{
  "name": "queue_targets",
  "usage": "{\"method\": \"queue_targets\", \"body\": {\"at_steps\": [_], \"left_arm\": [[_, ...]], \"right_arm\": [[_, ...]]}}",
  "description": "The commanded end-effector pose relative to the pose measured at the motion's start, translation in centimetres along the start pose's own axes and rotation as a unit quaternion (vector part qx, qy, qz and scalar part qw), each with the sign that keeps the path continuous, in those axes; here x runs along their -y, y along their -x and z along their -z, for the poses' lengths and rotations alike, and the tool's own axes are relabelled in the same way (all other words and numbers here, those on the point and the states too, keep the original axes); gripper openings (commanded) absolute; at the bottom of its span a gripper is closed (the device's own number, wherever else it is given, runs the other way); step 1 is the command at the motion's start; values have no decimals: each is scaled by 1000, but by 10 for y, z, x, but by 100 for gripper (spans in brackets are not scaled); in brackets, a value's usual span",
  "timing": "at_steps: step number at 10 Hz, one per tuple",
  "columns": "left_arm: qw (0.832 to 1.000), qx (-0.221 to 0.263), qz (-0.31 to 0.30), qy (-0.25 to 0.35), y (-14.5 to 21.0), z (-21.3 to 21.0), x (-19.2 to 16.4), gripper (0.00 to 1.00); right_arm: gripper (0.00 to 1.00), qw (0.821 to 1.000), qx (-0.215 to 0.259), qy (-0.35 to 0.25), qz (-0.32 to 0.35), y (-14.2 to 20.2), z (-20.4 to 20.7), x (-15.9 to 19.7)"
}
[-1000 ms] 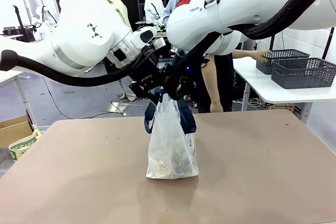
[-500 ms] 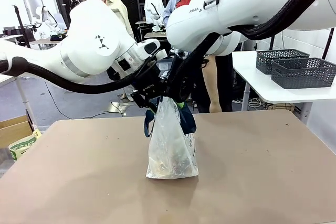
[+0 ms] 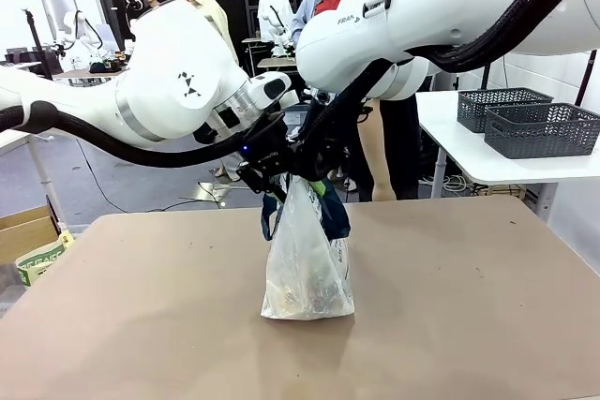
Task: Transfer purchased items from the store into the shopping bag.
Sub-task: Move the Reusable shopping bag to the right side of the table.
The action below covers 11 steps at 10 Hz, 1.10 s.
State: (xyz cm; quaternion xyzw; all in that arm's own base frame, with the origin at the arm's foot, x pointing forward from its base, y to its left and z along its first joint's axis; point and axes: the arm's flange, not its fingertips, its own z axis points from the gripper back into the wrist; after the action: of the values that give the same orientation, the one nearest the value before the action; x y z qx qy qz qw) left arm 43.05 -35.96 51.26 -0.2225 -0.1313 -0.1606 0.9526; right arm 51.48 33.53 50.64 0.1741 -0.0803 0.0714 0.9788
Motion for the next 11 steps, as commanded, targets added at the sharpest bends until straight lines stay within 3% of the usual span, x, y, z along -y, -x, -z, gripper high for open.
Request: {"method": "queue_targets", "body": {"at_steps": [1, 2, 3, 11], "left_arm": [[1000, 13, -9, -6, -2, 2, 4, 33], [1000, 13, -10, -7, -3, 2, 4, 13], [1000, 13, -10, -7, -3, 1, 4, 0], [999, 9, -9, -30, 4, -6, 5, 0]], "right_arm": [[0, 1000, 7, -16, 10, -3, 1, -4], [0, 1000, 7, -16, 10, -3, 0, -3], [0, 1000, 7, -17, 10, -2, 0, -3], [0, 1000, 3, -24, 2, -4, 1, -1]]}}
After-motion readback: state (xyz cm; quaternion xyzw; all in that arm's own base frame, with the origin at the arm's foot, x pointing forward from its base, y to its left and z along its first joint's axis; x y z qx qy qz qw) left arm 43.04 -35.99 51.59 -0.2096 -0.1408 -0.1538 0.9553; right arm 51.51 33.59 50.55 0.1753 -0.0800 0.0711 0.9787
